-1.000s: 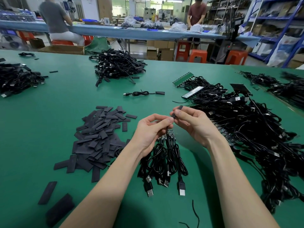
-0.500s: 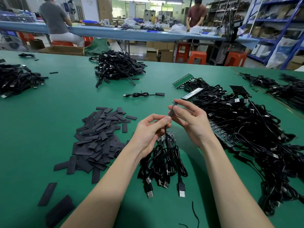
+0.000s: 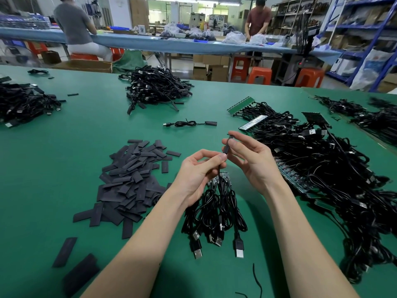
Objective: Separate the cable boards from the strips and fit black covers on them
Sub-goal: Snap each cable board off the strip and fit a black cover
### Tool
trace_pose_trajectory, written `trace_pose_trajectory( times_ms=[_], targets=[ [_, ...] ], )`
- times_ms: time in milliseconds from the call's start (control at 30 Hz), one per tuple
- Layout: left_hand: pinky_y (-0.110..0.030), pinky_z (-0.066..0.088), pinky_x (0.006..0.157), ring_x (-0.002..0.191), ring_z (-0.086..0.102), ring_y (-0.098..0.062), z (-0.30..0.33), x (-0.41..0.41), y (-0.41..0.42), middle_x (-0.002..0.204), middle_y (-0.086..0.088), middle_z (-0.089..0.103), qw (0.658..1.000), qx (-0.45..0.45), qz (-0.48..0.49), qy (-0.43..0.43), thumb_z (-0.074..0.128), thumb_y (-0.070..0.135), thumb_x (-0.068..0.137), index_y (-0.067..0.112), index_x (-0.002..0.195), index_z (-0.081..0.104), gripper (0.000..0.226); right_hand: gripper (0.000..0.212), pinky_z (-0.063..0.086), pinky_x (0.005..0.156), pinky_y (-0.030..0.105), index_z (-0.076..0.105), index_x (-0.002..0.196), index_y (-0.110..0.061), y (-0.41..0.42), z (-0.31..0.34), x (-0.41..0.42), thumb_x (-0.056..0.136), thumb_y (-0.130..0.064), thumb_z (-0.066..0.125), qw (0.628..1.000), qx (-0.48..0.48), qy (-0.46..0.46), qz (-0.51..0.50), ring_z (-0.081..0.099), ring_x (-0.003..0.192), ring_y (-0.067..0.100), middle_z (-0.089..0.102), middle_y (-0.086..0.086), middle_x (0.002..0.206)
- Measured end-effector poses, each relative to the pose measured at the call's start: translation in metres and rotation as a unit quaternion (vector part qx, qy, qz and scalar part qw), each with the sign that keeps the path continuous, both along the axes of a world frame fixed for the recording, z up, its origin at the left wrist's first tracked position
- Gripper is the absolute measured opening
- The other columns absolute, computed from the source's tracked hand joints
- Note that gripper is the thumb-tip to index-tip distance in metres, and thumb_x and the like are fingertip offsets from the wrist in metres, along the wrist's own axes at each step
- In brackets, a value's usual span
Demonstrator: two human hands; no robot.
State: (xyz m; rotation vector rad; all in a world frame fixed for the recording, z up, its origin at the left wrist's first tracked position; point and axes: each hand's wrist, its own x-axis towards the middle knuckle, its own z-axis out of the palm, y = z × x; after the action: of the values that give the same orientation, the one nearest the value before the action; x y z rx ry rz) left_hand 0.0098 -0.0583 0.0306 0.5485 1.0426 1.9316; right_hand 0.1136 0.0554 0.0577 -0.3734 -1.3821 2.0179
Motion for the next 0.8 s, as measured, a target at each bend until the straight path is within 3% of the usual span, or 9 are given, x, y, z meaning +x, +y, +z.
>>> trace_pose_trajectory(
  times_ms=[100, 200, 300, 400, 533, 633, 700, 733, 800],
  targets=[
    [-0.014, 0.048, 0.057, 0.068, 0.067, -0.009, 0.001, 0.001, 0.001, 0.075, -0.005, 0.072, 1.0, 0.001, 0.001, 0.006, 0.082, 0.017, 0.066, 0.016, 0.077, 0.072, 0.015, 0.028, 0.058, 0.075, 0.026, 0.08, 0.097, -0.017, -0.001, 0.001, -0.002, 0.069, -0.016, 0.082, 1.0, -0.015, 0.005, -0.002, 0.071, 0.081, 0.019, 0.076, 0.014, 0.098],
    [-0.017, 0.049, 0.068, 0.077, 0.067, -0.008, 0.001, 0.003, 0.002, 0.083, -0.001, 0.073, 0.998, -0.027, -0.008, 0.054, 0.08, 0.026, 0.072, 0.015, 0.093, 0.065, 0.028, 0.029, 0.058, 0.074, 0.023, 0.075, 0.103, -0.012, 0.0, 0.005, -0.006, 0.075, -0.01, 0.078, 0.996, -0.076, 0.035, -0.03, 0.07, 0.079, 0.018, 0.076, 0.012, 0.093],
    [-0.019, 0.05, 0.081, 0.087, 0.066, -0.007, 0.001, 0.005, 0.002, 0.099, 0.001, 0.072, 0.978, -0.087, -0.036, 0.186, 0.08, 0.02, 0.084, 0.018, 0.102, 0.066, 0.023, 0.024, 0.058, 0.072, 0.021, 0.07, 0.108, -0.012, 0.005, 0.008, -0.008, 0.085, -0.004, 0.072, 0.985, -0.143, 0.065, -0.07, 0.073, 0.078, 0.014, 0.077, 0.009, 0.091],
    [-0.024, 0.054, 0.084, 0.08, 0.067, -0.014, 0.003, 0.007, 0.002, 0.112, -0.004, 0.068, 0.94, -0.133, -0.053, 0.308, 0.081, 0.015, 0.084, 0.024, 0.101, 0.068, 0.023, 0.021, 0.058, 0.073, 0.021, 0.068, 0.11, -0.013, 0.009, 0.005, -0.01, 0.091, -0.004, 0.07, 0.978, -0.168, 0.068, -0.107, 0.073, 0.078, 0.011, 0.076, 0.005, 0.088],
    [-0.028, 0.06, 0.073, 0.076, 0.071, -0.019, 0.014, -0.003, 0.008, 0.097, -0.008, 0.074, 0.956, -0.123, -0.027, 0.267, 0.076, 0.005, 0.086, 0.015, 0.112, 0.067, 0.03, 0.026, 0.06, 0.072, 0.026, 0.062, 0.119, -0.017, 0.013, -0.005, -0.013, 0.095, -0.024, 0.068, 0.975, -0.175, 0.023, -0.135, 0.075, 0.083, 0.017, 0.076, 0.006, 0.106],
    [-0.022, 0.058, 0.067, 0.076, 0.074, -0.015, 0.028, -0.028, 0.023, 0.099, -0.011, 0.075, 0.955, -0.153, -0.002, 0.254, 0.074, 0.003, 0.088, 0.008, 0.121, 0.057, 0.038, 0.027, 0.061, 0.069, 0.028, 0.06, 0.118, -0.017, 0.011, -0.016, -0.018, 0.098, -0.034, 0.064, 0.974, -0.117, -0.087, -0.172, 0.072, 0.08, 0.021, 0.076, 0.005, 0.106],
    [-0.02, 0.058, 0.065, 0.073, 0.072, -0.012, 0.037, -0.049, 0.038, 0.1, -0.01, 0.075, 0.93, -0.202, 0.022, 0.305, 0.072, 0.003, 0.088, 0.01, 0.118, 0.058, 0.033, 0.02, 0.056, 0.065, 0.026, 0.063, 0.112, -0.016, 0.007, -0.025, -0.023, 0.098, -0.03, 0.064, 0.968, -0.037, -0.155, -0.194, 0.069, 0.075, 0.018, 0.076, 0.004, 0.102],
    [-0.016, 0.055, 0.061, 0.069, 0.07, -0.01, 0.041, -0.061, 0.047, 0.1, -0.007, 0.074, 0.902, -0.233, 0.042, 0.361, 0.071, 0.004, 0.088, 0.013, 0.113, 0.06, 0.028, 0.014, 0.056, 0.065, 0.026, 0.065, 0.106, -0.018, 0.005, -0.028, -0.025, 0.098, -0.029, 0.065, 0.965, 0.001, -0.176, -0.195, 0.069, 0.073, 0.015, 0.077, 0.003, 0.1],
    [-0.014, 0.051, 0.059, 0.072, 0.065, -0.011, 0.049, -0.085, 0.062, 0.101, -0.003, 0.069, 0.805, -0.304, 0.08, 0.503, 0.068, 0.007, 0.088, 0.022, 0.104, 0.064, 0.023, 0.007, 0.057, 0.074, 0.03, 0.067, 0.099, -0.021, 0.002, -0.034, -0.027, 0.097, -0.028, 0.066, 0.957, 0.068, -0.213, -0.187, 0.069, 0.071, 0.011, 0.077, 0.002, 0.099]
  ],
)
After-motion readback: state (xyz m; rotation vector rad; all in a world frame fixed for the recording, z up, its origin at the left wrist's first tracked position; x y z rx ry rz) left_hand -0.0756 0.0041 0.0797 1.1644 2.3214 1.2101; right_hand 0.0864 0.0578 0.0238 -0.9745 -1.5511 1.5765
